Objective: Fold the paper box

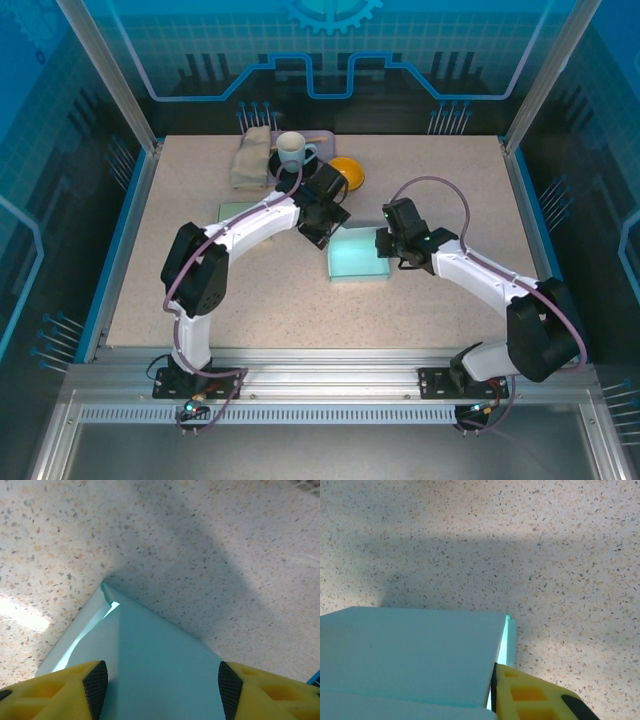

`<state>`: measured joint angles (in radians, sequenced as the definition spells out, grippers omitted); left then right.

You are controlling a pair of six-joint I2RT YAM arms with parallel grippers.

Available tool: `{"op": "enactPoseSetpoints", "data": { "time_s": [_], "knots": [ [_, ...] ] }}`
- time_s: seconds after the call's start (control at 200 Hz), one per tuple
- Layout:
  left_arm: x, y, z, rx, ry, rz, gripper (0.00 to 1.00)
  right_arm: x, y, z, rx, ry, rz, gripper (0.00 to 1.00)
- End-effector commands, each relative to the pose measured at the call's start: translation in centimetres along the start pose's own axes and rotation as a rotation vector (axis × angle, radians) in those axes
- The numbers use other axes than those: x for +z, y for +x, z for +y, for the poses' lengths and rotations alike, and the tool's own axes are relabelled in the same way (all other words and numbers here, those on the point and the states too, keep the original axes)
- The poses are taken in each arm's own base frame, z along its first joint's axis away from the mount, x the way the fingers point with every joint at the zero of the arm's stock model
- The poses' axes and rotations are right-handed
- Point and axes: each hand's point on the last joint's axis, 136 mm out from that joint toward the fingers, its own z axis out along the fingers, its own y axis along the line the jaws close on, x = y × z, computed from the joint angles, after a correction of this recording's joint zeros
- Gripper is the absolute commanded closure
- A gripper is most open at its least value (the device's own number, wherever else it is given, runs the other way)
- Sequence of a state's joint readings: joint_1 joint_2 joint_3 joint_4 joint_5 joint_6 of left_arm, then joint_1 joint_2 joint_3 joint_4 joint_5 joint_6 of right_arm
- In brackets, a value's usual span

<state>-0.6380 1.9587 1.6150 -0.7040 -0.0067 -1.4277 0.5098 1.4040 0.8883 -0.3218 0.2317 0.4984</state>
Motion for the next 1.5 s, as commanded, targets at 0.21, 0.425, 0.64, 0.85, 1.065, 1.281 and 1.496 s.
{"op": "enactPoseSetpoints", "data": {
  "time_s": [0.21, 0.425, 0.64, 0.85, 1.065, 1.281, 1.496],
  "knots": [
    [-0.1, 3.3, -1.3, 0.004, 0.050, 0.049, 0.36, -0.5, -0.8, 4.1, -0.033, -0.120, -0.057, 0.85],
    [1.6, 3.2, 2.6, 0.048, -0.051, 0.011, 0.37, 0.4, 1.5, 3.5, -0.056, -0.109, -0.035, 0.84],
    [3.5, 2.9, 6.9, 0.038, -0.134, -0.004, 0.37, 0.8, 3.1, 2.3, -0.070, -0.081, -0.032, 0.80],
    [2.8, 1.7, 8.0, 0.069, -0.172, -0.072, 0.37, -0.3, 3.7, 1.6, -0.100, -0.061, -0.025, 0.58],
    [2.0, 0.5, 8.1, 0.117, -0.209, -0.138, 0.34, -3.5, 4.2, 1.6, -0.175, -0.099, 0.010, 0.47],
    [2.2, 0.3, 7.7, 0.154, -0.205, -0.144, 0.34, -7.0, 2.5, 0.8, -0.185, -0.095, -0.044, 0.41],
    [2.0, 0.3, 6.9, 0.218, -0.190, -0.145, 0.33, -4.2, -1.2, 1.7, -0.204, -0.084, -0.025, 0.38]
  ]
}}
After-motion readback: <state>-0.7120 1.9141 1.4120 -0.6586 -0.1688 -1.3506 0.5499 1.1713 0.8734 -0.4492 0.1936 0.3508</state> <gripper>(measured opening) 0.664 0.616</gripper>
